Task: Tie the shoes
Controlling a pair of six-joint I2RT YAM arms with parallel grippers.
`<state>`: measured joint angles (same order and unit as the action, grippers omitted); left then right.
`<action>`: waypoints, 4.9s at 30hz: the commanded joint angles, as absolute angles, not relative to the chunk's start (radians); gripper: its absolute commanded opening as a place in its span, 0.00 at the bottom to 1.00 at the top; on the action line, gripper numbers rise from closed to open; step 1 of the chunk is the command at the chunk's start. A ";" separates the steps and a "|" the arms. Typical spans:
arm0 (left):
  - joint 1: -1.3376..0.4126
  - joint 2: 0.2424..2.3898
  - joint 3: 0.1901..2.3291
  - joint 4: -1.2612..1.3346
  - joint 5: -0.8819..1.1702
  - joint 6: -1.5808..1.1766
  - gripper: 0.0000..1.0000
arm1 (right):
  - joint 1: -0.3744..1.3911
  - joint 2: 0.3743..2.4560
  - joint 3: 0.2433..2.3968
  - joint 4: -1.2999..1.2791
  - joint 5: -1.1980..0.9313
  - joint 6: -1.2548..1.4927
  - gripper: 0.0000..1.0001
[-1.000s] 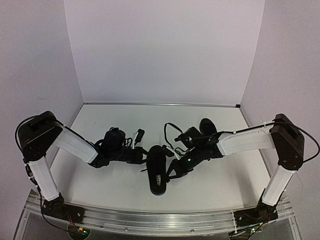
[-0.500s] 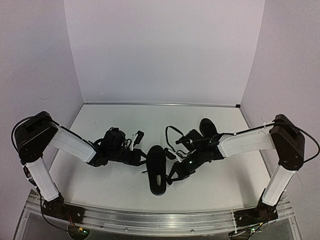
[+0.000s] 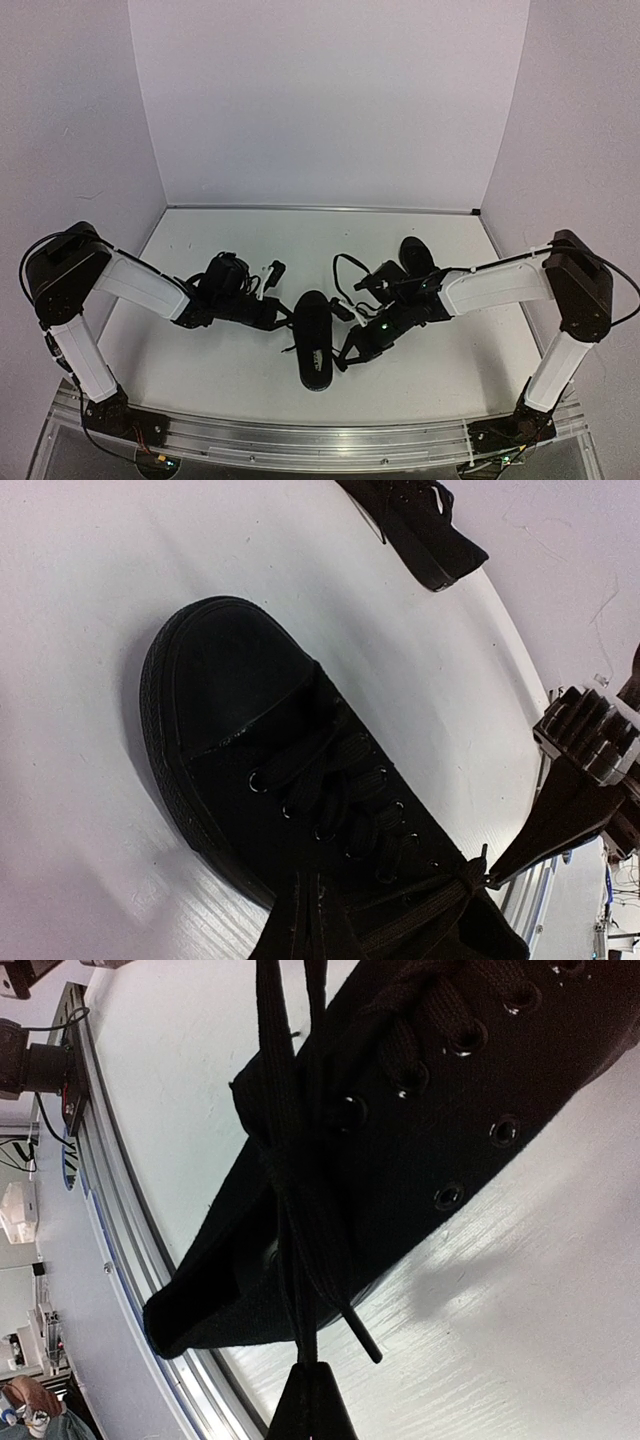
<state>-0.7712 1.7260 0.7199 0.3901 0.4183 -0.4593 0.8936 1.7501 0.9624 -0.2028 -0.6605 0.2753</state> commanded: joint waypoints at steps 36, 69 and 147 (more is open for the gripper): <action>-0.672 1.753 0.782 0.374 0.431 -0.401 0.00 | 0.910 1.704 0.857 -0.272 -0.643 0.246 0.00; -0.714 1.706 0.760 0.412 0.545 -0.457 0.36 | 0.790 1.774 1.081 -0.202 -0.841 0.227 0.42; -0.767 1.971 0.552 1.206 0.642 -0.859 0.00 | 0.826 1.790 1.049 -0.198 -0.790 0.240 0.00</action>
